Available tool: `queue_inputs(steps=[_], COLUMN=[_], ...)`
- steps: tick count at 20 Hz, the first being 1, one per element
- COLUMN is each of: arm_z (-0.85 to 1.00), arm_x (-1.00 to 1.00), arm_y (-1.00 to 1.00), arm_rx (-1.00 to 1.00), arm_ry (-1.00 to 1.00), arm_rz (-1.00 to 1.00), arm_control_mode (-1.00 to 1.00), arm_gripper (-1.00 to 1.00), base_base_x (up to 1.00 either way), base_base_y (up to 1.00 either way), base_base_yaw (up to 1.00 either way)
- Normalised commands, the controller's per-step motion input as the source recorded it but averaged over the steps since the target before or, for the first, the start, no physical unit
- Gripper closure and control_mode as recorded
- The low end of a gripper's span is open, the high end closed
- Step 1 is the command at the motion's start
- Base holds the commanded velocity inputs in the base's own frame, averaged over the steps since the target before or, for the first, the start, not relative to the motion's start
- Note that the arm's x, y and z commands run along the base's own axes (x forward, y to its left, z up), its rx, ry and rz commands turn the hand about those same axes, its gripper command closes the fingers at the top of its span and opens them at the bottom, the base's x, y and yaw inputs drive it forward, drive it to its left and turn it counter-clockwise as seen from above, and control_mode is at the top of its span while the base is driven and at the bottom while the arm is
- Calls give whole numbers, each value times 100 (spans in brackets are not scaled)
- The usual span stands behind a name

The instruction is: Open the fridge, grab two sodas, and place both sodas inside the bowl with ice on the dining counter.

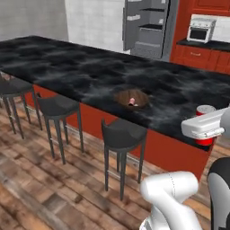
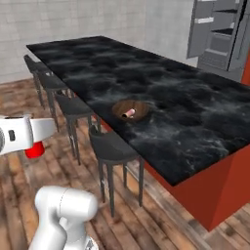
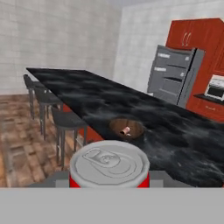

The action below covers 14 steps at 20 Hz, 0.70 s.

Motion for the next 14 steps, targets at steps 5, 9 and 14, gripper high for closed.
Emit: queue_inputs(steps=[5, 9, 14], arm_z=[0, 0, 0], arm_x=[0, 0, 0], arm_y=[0, 0, 0], arm_rx=[0, 0, 0], arm_ry=[0, 0, 0], arm_rz=[0, 0, 0], arm_control_mode=[100, 100, 100], arm_gripper=[100, 100, 100], base_base_x=[45, 51, 37], base_base_y=[63, 58, 58], base_base_yaw=[-47, -48, -49])
